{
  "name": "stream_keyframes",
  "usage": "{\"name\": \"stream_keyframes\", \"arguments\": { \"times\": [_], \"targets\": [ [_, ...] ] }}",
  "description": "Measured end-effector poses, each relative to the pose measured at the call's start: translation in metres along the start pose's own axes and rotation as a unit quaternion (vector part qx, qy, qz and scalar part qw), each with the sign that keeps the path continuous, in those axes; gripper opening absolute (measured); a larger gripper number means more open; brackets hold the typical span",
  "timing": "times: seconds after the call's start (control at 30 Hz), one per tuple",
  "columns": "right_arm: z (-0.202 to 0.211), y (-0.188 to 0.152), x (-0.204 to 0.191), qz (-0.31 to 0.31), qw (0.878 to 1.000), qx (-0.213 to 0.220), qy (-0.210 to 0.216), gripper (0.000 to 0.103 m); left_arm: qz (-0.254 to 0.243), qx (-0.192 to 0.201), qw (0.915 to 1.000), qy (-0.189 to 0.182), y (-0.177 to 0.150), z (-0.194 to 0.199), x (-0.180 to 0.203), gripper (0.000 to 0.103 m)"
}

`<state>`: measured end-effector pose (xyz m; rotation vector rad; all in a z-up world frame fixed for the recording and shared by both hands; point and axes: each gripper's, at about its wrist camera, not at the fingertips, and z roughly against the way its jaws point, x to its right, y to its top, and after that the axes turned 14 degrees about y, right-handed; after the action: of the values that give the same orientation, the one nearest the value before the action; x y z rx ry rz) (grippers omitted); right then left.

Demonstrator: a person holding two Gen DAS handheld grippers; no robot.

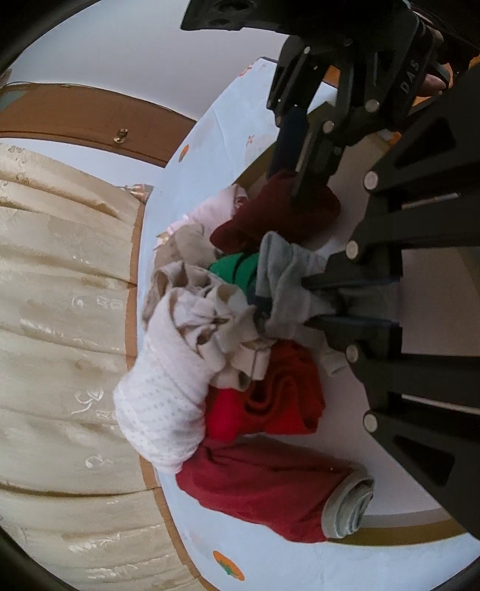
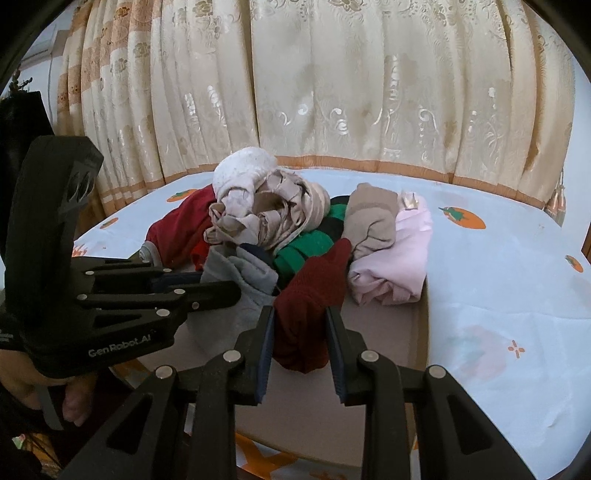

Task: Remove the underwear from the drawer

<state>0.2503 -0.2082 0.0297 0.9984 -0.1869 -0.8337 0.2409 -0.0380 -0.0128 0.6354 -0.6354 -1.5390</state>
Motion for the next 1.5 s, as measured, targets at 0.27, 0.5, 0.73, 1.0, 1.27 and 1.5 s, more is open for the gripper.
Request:
{"name": "stream_keyframes", "arguments": {
  "times": [0.27, 0.5, 0.73, 1.0, 1.27, 1.5],
  "targets": [
    [-0.001, -0.002, -0.002, 0.0, 1.0, -0.005, -0.006, 0.03, 0.0, -0.005, 1.0, 0.002, -0.003, -0.002, -0.003, 0.017],
    [-0.001, 0.0, -0.005, 0.003, 1.0, -0.012, -0.014, 0.033, 0.002, -0.004, 1.0, 0.004, -0.006, 0.003, -0.004, 0.023],
    [0.017, -0.002, -0.019, 0.014, 1.0, 0.012, -0.023, 0.041, 0.01, 0.022, 0.9996, 0.012, -0.011, 0.034, -0.01, 0.056],
    [0.068, 0.005, -0.061, 0.047, 0.995, 0.077, -0.05, 0.055, 0.046, 0.095, 0.9932, 0.05, -0.02, 0.096, -0.029, 0.077],
    [0.099, 0.01, -0.095, 0.071, 0.988, 0.124, -0.053, 0.065, 0.072, 0.151, 0.9831, 0.075, -0.026, 0.135, -0.045, 0.1],
    [0.099, 0.01, -0.096, 0.065, 0.989, 0.122, -0.05, 0.066, 0.075, 0.15, 0.9832, 0.071, -0.027, 0.139, -0.047, 0.101]
  ]
}}
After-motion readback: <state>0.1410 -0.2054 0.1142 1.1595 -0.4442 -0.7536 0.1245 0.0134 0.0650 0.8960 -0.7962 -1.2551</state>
